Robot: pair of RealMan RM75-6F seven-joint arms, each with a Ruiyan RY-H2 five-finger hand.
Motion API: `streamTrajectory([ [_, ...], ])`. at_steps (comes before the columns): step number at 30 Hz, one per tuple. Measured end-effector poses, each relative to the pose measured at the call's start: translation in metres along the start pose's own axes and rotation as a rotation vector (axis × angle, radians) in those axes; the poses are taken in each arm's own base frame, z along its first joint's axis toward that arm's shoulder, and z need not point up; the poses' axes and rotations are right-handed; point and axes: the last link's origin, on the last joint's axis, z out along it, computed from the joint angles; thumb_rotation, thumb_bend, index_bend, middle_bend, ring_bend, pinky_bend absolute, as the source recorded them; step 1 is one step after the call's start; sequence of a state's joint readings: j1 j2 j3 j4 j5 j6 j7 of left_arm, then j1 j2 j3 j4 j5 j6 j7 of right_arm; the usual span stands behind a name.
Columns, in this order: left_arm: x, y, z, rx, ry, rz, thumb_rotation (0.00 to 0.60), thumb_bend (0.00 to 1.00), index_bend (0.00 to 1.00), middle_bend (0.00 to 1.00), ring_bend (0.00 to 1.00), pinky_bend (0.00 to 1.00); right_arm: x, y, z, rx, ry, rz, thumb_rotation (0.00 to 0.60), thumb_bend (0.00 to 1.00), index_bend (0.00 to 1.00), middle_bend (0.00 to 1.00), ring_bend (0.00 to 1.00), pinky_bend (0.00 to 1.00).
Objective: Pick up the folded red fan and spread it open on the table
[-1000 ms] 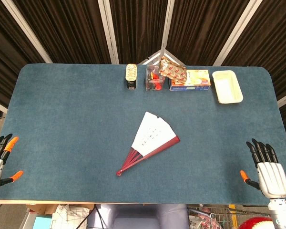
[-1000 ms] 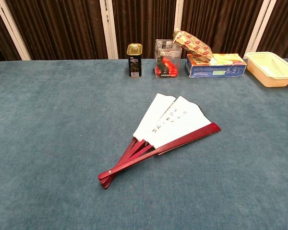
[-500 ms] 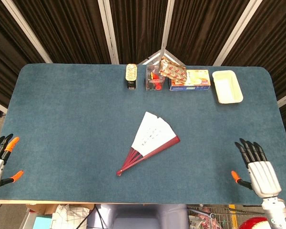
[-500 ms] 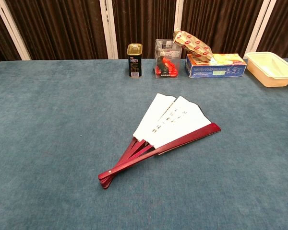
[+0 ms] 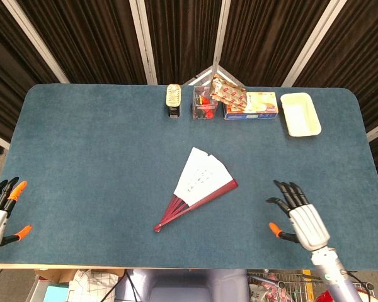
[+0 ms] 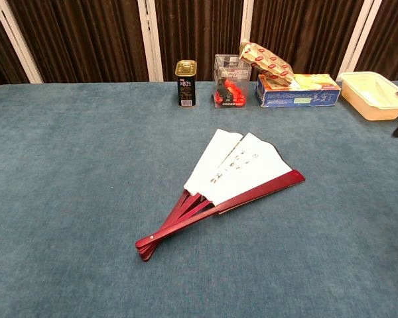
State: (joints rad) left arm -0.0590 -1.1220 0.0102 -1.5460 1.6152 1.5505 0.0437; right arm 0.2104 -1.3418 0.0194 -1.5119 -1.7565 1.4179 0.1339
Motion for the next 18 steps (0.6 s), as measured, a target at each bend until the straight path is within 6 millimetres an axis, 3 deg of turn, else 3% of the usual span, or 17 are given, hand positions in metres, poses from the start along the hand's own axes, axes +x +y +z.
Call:
streamTrajectory([
  [9, 0.0, 0.001, 0.0, -0.003, -0.001, 0.005, 0.6, 0.0, 0.0, 0.0, 0.0, 0.0, -0.045, -0.025, 0.022, 0.069, -0.033, 0.022, 0.6, 0.3, 0.36, 0.08, 0.01, 0.0],
  [18, -0.001, 0.001, 0.001, -0.004, -0.003, 0.004, 0.6, 0.0, 0.0, 0.0, 0.0, 0.0, -0.077, -0.033, 0.041, 0.094, -0.056, 0.018, 0.6, 0.3, 0.4, 0.09, 0.01, 0.0],
])
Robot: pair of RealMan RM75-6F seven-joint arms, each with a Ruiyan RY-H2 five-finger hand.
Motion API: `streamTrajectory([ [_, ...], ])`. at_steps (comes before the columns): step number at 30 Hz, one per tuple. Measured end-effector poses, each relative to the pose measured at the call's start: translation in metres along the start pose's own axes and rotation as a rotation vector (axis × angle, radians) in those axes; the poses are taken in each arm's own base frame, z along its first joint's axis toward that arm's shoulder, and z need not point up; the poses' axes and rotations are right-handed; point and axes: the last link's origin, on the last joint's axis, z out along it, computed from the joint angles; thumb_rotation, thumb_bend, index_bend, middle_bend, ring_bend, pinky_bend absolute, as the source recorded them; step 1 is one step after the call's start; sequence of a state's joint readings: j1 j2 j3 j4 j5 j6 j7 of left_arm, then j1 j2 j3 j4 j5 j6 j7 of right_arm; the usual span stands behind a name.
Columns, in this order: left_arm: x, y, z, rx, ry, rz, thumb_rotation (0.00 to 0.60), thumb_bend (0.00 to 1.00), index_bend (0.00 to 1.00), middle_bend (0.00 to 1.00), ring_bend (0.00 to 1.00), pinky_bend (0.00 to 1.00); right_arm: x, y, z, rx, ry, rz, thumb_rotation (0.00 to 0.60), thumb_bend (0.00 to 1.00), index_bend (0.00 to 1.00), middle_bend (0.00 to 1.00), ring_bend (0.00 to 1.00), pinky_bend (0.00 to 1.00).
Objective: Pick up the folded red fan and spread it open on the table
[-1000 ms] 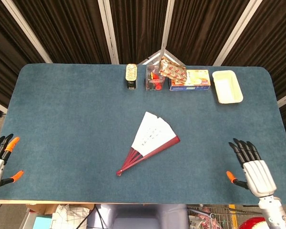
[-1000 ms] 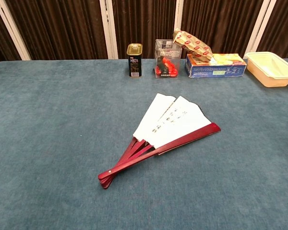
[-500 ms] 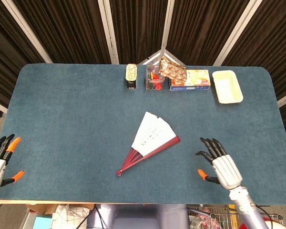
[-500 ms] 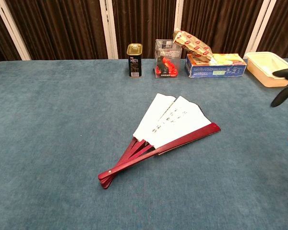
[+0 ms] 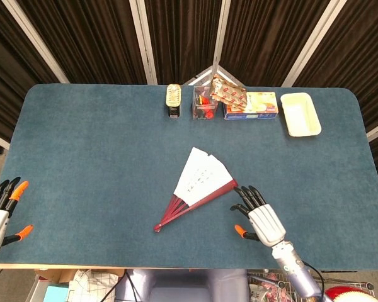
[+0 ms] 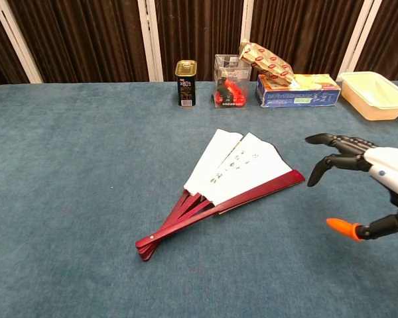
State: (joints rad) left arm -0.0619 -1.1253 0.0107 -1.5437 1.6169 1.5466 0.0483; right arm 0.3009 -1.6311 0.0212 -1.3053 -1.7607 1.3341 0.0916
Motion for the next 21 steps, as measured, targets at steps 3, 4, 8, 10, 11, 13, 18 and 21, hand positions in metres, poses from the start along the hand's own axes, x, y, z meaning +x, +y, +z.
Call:
streamTrajectory([
  [3, 0.0, 0.001, 0.0, -0.001, -0.001, 0.001, 0.6, 0.0, 0.0, 0.0, 0.0, 0.0, -0.007, -0.001, 0.005, 0.008, -0.003, -0.002, 0.6, 0.3, 0.4, 0.09, 0.01, 0.0],
  [4, 0.0, 0.001, 0.0, -0.002, -0.001, 0.003, 0.6, 0.0, 0.0, 0.0, 0.0, 0.0, -0.009, -0.001, 0.006, 0.011, -0.005, -0.003, 0.6, 0.3, 0.4, 0.09, 0.01, 0.0],
  [8, -0.001, 0.001, 0.001, 0.0, -0.001, 0.004, 0.6, 0.0, 0.0, 0.0, 0.0, 0.0, -0.018, -0.006, 0.012, 0.023, -0.011, 0.004, 0.6, 0.3, 0.4, 0.09, 0.01, 0.0],
  [10, -0.001, 0.001, 0.001, 0.002, -0.001, 0.004, 0.6, 0.0, 0.0, 0.0, 0.0, 0.0, -0.022, -0.008, 0.015, 0.028, -0.014, 0.007, 0.6, 0.3, 0.4, 0.09, 0.01, 0.0],
  [11, -0.001, 0.001, 0.001, 0.002, -0.002, 0.003, 0.6, 0.0, 0.0, 0.0, 0.0, 0.0, -0.025, -0.009, 0.016, 0.03, -0.015, 0.008, 0.6, 0.3, 0.4, 0.09, 0.01, 0.0],
  [13, -0.001, 0.001, 0.001, 0.002, -0.002, 0.003, 0.6, 0.0, 0.0, 0.0, 0.0, 0.0, -0.031, -0.012, 0.02, 0.034, -0.021, 0.01, 0.6, 0.3, 0.37, 0.09, 0.01, 0.0],
  [18, -0.001, 0.001, 0.001, 0.002, -0.002, 0.001, 0.6, 0.0, 0.0, 0.0, 0.0, 0.0, -0.043, -0.02, 0.03, 0.049, -0.026, 0.014, 0.6, 0.3, 0.22, 0.09, 0.01, 0.0],
  [21, -0.001, 0.001, 0.002, 0.004, -0.004, -0.004, 0.6, 0.0, 0.0, 0.0, 0.0, 0.0, -0.048, -0.025, 0.036, 0.066, -0.021, 0.011, 0.6, 0.3, 0.19, 0.09, 0.01, 0.0],
])
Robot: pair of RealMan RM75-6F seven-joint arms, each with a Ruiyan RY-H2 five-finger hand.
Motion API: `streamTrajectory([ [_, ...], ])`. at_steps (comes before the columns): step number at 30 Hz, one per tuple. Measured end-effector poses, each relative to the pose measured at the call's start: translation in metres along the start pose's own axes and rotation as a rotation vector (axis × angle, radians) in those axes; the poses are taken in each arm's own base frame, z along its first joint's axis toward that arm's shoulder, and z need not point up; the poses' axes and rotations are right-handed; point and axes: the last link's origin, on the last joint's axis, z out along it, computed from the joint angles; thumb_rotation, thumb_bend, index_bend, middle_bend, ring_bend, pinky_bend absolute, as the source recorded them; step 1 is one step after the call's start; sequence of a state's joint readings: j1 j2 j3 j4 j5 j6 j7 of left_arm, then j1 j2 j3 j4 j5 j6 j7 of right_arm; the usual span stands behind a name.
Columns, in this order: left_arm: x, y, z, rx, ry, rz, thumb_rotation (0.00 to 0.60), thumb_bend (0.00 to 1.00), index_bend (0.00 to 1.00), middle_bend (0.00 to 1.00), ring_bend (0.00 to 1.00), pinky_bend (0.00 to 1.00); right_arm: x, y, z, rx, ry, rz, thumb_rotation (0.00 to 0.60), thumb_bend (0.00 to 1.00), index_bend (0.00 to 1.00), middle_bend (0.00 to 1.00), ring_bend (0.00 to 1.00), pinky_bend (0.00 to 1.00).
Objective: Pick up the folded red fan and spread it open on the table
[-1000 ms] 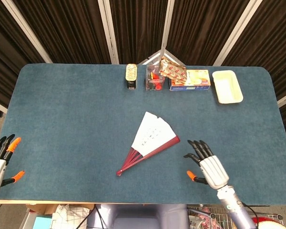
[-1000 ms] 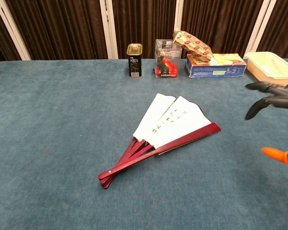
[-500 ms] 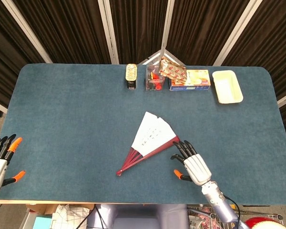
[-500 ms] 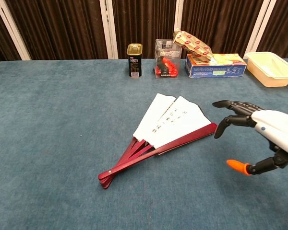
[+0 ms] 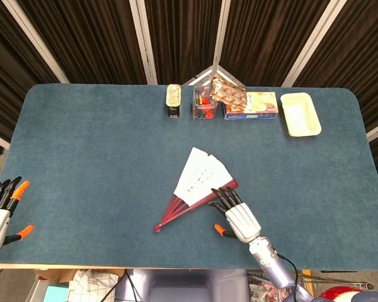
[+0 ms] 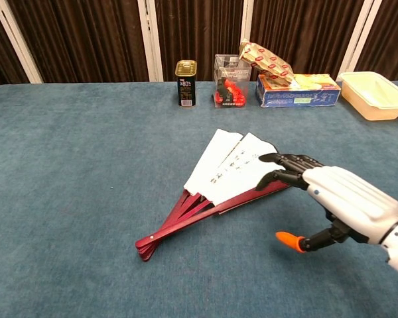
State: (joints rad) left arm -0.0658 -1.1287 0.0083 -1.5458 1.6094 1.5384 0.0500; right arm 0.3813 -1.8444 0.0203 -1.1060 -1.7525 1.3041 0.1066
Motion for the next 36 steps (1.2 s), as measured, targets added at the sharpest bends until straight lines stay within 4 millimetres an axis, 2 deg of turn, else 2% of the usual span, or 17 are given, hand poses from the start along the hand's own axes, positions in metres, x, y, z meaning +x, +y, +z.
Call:
streamTrajectory([
  [9, 0.0, 0.001, 0.001, -0.005, 0.001, -0.001, 0.6, 0.0, 0.0, 0.0, 0.0, 0.0, -0.012, -0.007, 0.014, 0.009, 0.026, 0.011, 0.6, 0.3, 0.19, 0.09, 0.01, 0.0],
  [21, 0.0, 0.0, 0.002, 0.006, 0.001, -0.008, 0.6, 0.0, 0.0, 0.0, 0.0, 0.0, -0.028, -0.027, 0.032, 0.034, 0.053, 0.064, 0.6, 0.3, 0.41, 0.11, 0.01, 0.0],
  [30, 0.0, -0.001, 0.003, 0.005, 0.004, -0.005, 0.6, 0.0, 0.0, 0.0, 0.0, 0.0, -0.038, -0.043, 0.045, 0.073, 0.063, 0.085, 0.6, 0.3, 0.43, 0.12, 0.01, 0.0],
  [36, 0.001, -0.002, 0.003, 0.009, 0.004, -0.011, 0.6, 0.0, 0.0, 0.0, 0.0, 0.0, -0.044, -0.048, 0.053, 0.072, 0.055, 0.073, 0.6, 0.3, 0.44, 0.13, 0.01, 0.0],
])
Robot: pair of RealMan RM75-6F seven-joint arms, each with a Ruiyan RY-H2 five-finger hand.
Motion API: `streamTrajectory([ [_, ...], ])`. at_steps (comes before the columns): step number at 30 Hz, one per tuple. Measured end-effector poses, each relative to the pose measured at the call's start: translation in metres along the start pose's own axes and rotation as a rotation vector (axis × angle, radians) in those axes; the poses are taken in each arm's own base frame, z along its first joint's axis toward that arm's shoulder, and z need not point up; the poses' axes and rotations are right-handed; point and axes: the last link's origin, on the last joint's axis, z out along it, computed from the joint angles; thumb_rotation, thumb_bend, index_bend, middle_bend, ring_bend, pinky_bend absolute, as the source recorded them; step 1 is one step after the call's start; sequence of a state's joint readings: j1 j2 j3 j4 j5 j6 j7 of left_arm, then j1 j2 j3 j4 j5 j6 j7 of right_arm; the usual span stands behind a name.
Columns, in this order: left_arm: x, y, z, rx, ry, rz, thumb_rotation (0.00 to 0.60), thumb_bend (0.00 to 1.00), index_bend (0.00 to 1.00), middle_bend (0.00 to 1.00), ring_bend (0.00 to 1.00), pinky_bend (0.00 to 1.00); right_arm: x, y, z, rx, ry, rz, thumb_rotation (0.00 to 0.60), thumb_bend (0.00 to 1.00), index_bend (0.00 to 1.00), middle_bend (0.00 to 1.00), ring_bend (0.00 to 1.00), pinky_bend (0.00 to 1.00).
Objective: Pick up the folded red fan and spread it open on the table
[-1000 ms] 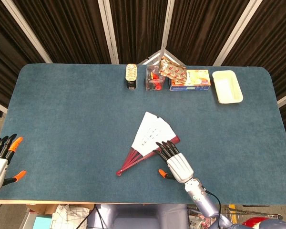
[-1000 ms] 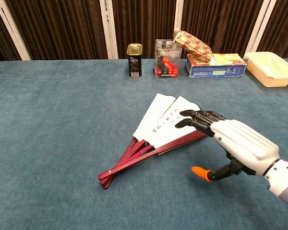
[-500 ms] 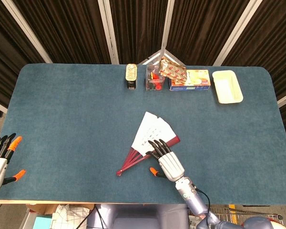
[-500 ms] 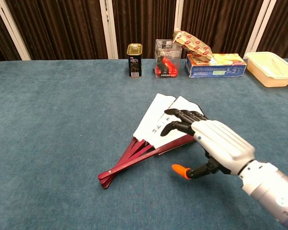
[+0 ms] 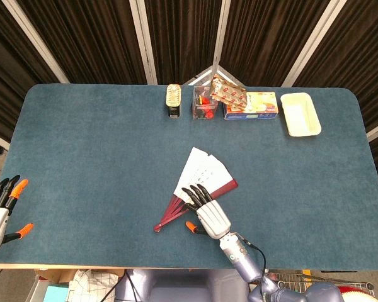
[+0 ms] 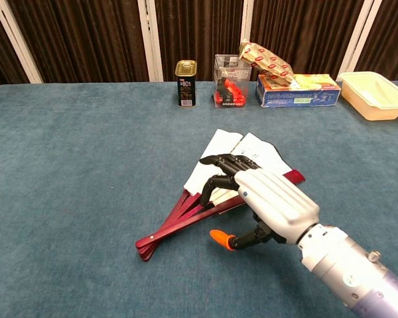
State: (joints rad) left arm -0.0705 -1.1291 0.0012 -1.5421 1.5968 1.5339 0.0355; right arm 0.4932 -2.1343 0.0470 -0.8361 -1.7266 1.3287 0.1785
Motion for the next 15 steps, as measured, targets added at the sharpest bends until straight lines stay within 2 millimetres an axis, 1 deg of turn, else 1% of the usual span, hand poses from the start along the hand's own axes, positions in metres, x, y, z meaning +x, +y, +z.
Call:
streamTrajectory([
  [15, 0.0, 0.0, 0.0, -0.002, -0.003, -0.005, 0.6, 0.0, 0.0, 0.0, 0.0, 0.0, -0.013, 0.0, 0.01, -0.009, -0.021, -0.028, 0.6, 0.3, 0.46, 0.14, 0.01, 0.0],
])
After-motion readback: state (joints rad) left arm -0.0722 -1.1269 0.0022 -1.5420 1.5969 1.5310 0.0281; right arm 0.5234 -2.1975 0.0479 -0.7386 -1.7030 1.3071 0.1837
